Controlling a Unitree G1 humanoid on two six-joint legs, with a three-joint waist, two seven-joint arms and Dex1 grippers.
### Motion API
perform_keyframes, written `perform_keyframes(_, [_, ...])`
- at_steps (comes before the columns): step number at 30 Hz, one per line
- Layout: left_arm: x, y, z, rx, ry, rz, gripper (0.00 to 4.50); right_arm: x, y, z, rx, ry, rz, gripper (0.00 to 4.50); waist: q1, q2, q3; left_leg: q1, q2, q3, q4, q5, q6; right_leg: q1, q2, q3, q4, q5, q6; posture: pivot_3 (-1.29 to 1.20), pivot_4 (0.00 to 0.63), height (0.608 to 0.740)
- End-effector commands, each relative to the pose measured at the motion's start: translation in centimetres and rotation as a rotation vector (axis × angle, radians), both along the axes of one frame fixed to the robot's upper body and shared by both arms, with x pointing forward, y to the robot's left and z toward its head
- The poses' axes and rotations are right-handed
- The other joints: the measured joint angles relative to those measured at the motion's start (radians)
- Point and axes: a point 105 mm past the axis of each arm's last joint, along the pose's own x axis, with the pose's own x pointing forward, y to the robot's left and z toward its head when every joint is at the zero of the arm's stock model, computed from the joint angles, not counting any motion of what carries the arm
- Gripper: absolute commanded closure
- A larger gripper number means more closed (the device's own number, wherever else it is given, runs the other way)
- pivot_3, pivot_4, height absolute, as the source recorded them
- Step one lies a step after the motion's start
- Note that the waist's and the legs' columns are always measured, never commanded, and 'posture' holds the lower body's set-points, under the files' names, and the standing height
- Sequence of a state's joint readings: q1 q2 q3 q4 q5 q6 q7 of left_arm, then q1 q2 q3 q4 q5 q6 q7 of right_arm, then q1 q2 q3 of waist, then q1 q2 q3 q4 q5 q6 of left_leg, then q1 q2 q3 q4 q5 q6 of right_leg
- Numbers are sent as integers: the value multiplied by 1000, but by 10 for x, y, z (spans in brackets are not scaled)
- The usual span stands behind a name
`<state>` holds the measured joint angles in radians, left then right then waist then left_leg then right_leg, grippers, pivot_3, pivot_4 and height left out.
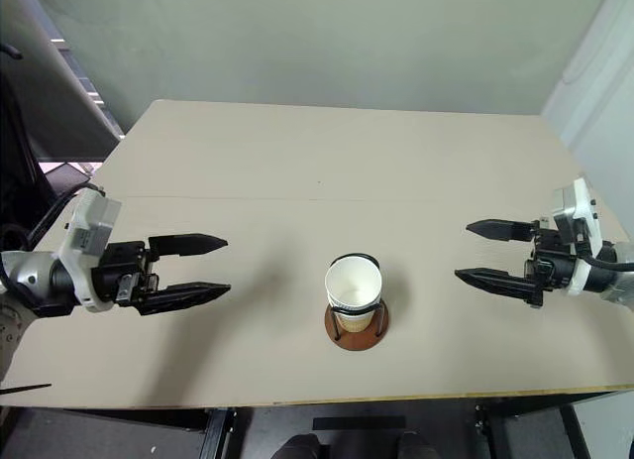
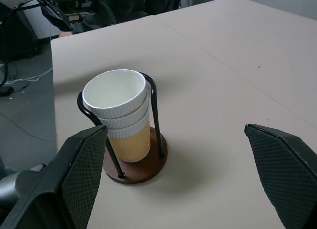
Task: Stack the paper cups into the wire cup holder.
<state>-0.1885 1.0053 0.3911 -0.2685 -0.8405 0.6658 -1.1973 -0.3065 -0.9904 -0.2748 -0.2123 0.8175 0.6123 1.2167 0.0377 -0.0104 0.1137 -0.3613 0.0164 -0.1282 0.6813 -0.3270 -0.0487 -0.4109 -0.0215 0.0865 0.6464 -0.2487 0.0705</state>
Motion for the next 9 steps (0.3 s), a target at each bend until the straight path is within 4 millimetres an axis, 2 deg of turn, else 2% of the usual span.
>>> perform_keyframes(1, [-6,0,13,-11,-60,18,15,4,2,8,-13,-36,23,0,-2,0,0,0,0,0,0,0,0,0,0,0,0,0,0,0,150,740])
perform_keyframes(9, [-10,-1,10,-20,-50,42,15,6,5,5,-18,-16,44,0,-1,0,0,1,0,0,-1,0,0,0,0,0,0,0,-2,0,150,740])
